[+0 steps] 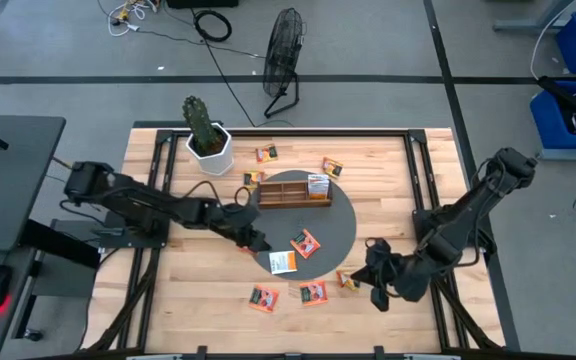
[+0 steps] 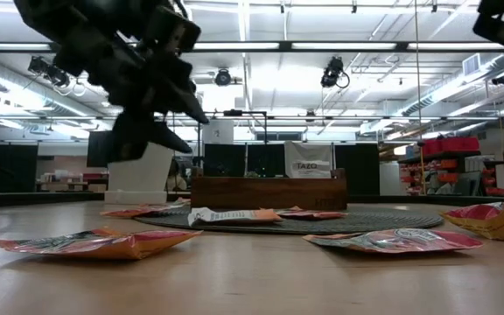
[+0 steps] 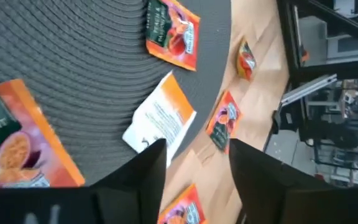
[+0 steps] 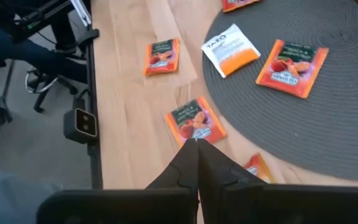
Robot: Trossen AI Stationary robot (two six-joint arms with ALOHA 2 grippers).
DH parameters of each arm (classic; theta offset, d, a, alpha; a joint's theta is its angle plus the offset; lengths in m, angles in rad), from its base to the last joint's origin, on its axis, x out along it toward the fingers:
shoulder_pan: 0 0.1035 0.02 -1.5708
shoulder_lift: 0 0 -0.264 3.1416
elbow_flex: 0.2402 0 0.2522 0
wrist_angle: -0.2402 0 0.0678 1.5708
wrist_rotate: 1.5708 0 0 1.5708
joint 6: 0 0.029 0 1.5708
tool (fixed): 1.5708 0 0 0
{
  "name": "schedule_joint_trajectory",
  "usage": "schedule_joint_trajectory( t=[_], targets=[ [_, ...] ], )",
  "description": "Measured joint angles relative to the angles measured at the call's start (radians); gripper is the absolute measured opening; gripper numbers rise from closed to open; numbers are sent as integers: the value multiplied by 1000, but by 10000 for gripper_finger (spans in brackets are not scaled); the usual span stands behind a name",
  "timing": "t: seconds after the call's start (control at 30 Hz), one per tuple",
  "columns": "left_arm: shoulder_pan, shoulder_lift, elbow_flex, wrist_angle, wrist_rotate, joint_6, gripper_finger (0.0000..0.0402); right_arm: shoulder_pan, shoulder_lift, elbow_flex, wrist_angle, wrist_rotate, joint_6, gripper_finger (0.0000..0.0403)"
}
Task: Pick & Place Tea
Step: Put the white tea bag into the right section of the wooden organizer
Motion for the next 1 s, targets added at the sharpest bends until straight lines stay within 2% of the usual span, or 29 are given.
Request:
schedule_joint_trajectory(
  t=[0.17, 0.47, 1.0],
  targets=[
    [4, 76, 1, 47, -6, -28, 205, 38, 0, 0, -11, 49, 31, 0],
    [4, 166, 0, 50, -22, -45, 198, 45, 0, 0, -31, 66, 49, 0],
    [-7, 193, 0, 92, -18, -49, 197, 45, 0, 0, -46, 80, 38, 0]
  ],
)
